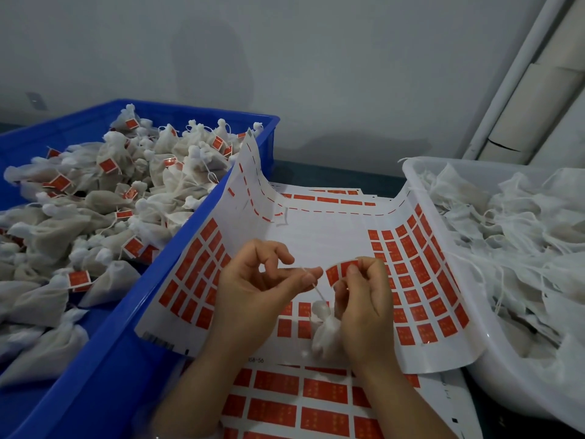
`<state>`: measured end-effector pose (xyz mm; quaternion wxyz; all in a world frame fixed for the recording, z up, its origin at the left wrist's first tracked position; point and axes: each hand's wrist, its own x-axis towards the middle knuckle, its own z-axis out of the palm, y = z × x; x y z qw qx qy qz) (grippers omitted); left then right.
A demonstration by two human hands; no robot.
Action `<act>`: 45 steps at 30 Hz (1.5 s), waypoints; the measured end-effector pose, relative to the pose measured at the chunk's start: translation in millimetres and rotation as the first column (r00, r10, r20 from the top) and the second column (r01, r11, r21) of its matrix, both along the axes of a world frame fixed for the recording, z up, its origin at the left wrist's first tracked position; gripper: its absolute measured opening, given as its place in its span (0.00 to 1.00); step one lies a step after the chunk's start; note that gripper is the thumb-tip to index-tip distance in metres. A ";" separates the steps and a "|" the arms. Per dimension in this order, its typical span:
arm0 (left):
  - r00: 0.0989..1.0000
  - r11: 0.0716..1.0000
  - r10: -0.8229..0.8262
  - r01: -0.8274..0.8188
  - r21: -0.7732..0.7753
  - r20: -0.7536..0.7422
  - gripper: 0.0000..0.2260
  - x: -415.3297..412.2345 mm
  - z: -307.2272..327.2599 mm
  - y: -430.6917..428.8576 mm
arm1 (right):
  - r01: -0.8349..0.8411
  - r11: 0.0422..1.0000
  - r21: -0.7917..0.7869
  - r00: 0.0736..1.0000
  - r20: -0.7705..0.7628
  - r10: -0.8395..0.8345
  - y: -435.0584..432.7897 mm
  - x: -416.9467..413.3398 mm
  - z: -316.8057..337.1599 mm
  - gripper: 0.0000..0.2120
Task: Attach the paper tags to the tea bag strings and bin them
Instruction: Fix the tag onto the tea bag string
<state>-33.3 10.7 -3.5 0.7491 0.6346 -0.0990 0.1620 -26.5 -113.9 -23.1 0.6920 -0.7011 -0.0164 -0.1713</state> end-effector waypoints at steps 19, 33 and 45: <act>0.979 0.984 0.176 -0.176 0.016 -0.103 0.11 4.3 0.4 10.8 | -0.351 0.804 0.480 0.917 0.001 0.400 -11.2 5.0 7.4 0.18; 0.978 0.939 -0.174 0.199 0.282 -0.112 0.09 -1.9 4.7 11.5 | -0.235 0.935 0.266 0.969 -0.019 0.248 -14.9 3.7 10.5 0.08; 0.990 0.932 -0.137 0.137 0.336 -0.026 0.09 -2.9 5.0 9.2 | -0.191 0.978 0.083 0.981 -0.002 0.192 -13.1 3.1 6.8 0.07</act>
